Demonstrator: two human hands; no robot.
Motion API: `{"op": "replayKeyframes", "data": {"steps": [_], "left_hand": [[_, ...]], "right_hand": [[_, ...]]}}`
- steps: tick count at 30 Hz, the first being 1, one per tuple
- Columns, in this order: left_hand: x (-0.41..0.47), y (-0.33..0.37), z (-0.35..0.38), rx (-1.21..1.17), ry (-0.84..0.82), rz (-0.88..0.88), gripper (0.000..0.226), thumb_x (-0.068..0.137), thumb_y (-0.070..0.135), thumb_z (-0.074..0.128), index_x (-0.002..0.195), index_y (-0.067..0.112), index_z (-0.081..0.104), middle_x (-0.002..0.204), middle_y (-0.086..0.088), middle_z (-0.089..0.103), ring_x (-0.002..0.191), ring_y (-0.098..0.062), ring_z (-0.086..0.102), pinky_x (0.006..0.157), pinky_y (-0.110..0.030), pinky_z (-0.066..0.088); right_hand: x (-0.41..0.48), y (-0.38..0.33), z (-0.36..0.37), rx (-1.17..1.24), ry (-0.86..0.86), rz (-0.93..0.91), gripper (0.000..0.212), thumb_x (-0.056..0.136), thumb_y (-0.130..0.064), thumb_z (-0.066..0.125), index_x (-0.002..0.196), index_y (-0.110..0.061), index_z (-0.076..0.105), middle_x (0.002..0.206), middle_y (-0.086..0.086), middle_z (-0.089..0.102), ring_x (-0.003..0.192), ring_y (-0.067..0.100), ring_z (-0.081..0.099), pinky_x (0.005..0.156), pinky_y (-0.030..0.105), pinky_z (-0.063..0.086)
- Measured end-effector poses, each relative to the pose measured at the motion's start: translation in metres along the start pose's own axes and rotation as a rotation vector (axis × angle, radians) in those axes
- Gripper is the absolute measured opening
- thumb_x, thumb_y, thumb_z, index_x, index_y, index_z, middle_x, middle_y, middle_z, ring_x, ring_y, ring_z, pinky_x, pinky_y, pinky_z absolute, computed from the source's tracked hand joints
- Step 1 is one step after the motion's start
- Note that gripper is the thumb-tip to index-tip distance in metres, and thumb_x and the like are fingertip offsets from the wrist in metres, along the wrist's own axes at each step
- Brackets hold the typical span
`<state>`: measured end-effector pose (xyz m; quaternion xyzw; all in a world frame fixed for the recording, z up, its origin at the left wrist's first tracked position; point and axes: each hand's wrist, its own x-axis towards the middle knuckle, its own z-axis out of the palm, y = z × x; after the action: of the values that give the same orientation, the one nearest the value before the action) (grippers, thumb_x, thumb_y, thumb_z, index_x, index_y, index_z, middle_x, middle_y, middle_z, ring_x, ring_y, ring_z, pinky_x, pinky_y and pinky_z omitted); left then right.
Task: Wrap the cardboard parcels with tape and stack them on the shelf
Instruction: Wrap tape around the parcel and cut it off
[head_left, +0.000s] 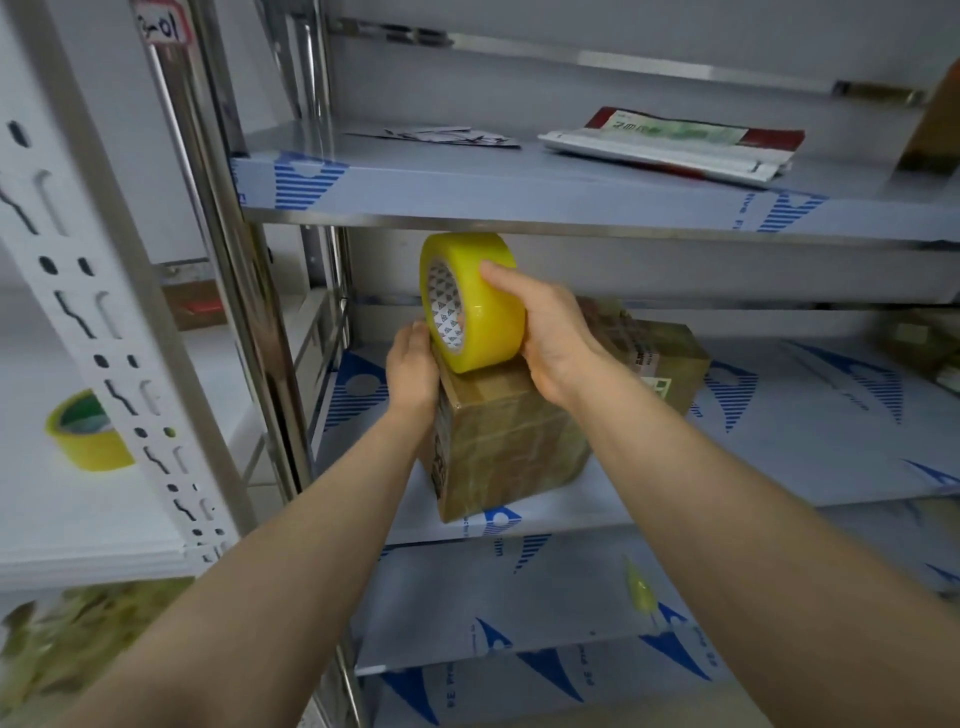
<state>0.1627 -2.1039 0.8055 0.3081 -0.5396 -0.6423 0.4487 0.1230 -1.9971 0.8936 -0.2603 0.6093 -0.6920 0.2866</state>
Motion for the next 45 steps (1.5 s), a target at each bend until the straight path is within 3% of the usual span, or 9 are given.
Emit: {"op": "replayKeyframes", "data": {"steps": [6, 15, 19, 23, 26, 30, 33, 36, 45], "left_hand": [[0.018, -0.003, 0.002, 0.196, 0.047, -0.015, 0.032, 0.099, 0.012, 0.032, 0.101, -0.001, 0.061, 0.114, -0.023, 0.059, 0.104, -0.033, 0.055, 0.081, -0.031, 0.041], [0.024, -0.006, 0.003, 0.189, 0.027, -0.014, 0.028, 0.097, 0.01, 0.033, 0.097, 0.009, 0.061, 0.111, -0.017, 0.061, 0.102, -0.028, 0.056, 0.09, -0.034, 0.046], [0.02, -0.007, 0.002, 0.194, 0.006, 0.026, 0.034, 0.098, 0.011, 0.031, 0.108, 0.004, 0.063, 0.103, -0.004, 0.055, 0.101, -0.018, 0.052, 0.087, -0.026, 0.043], [0.016, -0.002, 0.0, 0.201, -0.01, 0.013, 0.035, 0.1, 0.013, 0.03, 0.111, 0.004, 0.062, 0.107, -0.006, 0.056, 0.101, -0.018, 0.052, 0.087, -0.025, 0.043], [0.02, 0.006, -0.001, 0.233, -0.055, -0.1, 0.033, 0.1, 0.015, 0.034, 0.116, 0.004, 0.061, 0.12, -0.016, 0.06, 0.112, -0.03, 0.056, 0.089, -0.031, 0.046], [0.044, 0.032, 0.008, 0.615, -0.13, -0.068, 0.037, 0.097, 0.017, 0.041, 0.121, -0.006, 0.056, 0.124, -0.025, 0.058, 0.112, -0.039, 0.057, 0.073, -0.031, 0.045], [0.057, 0.045, 0.031, 1.182, -0.27, 0.177, 0.059, 0.099, 0.047, 0.023, 0.118, 0.003, 0.057, 0.122, -0.022, 0.058, 0.11, -0.036, 0.055, 0.086, -0.036, 0.042], [0.066, 0.027, 0.043, 1.502, -0.465, 0.194, 0.072, 0.097, 0.059, 0.013, 0.124, 0.007, 0.056, 0.132, -0.019, 0.053, 0.117, -0.032, 0.052, 0.094, -0.037, 0.038], [0.074, 0.027, 0.041, 1.401, -0.543, -0.091, 0.094, 0.084, 0.078, 0.005, 0.128, 0.011, 0.056, 0.135, -0.013, 0.052, 0.12, -0.03, 0.05, 0.096, -0.038, 0.036]], "right_hand": [[-0.019, -0.017, -0.001, -0.062, 0.004, 0.013, 0.038, 0.077, -0.043, 0.074, 0.1, -0.014, 0.066, 0.093, 0.01, 0.073, 0.082, 0.026, 0.071, 0.079, 0.041, 0.058], [-0.067, -0.009, -0.031, -0.216, -0.036, 0.042, 0.031, 0.077, -0.042, 0.073, 0.07, -0.012, 0.069, 0.065, 0.001, 0.072, 0.055, 0.011, 0.068, 0.051, 0.022, 0.055], [-0.084, 0.027, -0.04, -0.25, 0.008, 0.095, 0.027, 0.077, -0.045, 0.072, 0.053, -0.033, 0.068, 0.05, -0.01, 0.064, 0.045, 0.0, 0.057, 0.048, 0.017, 0.048], [-0.09, 0.068, -0.04, -0.23, 0.06, 0.099, 0.04, 0.075, -0.045, 0.073, 0.086, -0.008, 0.065, 0.06, 0.002, 0.059, 0.056, 0.007, 0.055, 0.055, 0.021, 0.045], [-0.083, 0.082, -0.037, -0.21, 0.125, 0.054, 0.046, 0.078, -0.046, 0.071, 0.074, -0.001, 0.063, 0.061, 0.001, 0.055, 0.056, 0.009, 0.053, 0.051, 0.018, 0.044], [-0.077, 0.088, -0.034, -0.194, 0.157, -0.002, 0.043, 0.079, -0.046, 0.071, 0.055, -0.014, 0.057, 0.051, -0.005, 0.047, 0.048, 0.006, 0.045, 0.045, 0.015, 0.039], [-0.076, 0.09, -0.033, -0.167, 0.145, -0.002, 0.045, 0.076, -0.047, 0.073, 0.051, -0.014, 0.056, 0.049, -0.005, 0.048, 0.047, 0.007, 0.046, 0.044, 0.016, 0.039], [-0.075, 0.094, -0.033, -0.16, 0.138, 0.007, 0.052, 0.068, -0.053, 0.067, 0.064, -0.002, 0.059, 0.058, 0.004, 0.052, 0.054, 0.011, 0.05, 0.049, 0.02, 0.043], [-0.07, 0.096, -0.03, -0.177, 0.161, -0.037, 0.044, 0.07, -0.052, 0.066, 0.05, -0.015, 0.05, 0.05, -0.001, 0.042, 0.048, 0.008, 0.041, 0.044, 0.015, 0.036]]}}
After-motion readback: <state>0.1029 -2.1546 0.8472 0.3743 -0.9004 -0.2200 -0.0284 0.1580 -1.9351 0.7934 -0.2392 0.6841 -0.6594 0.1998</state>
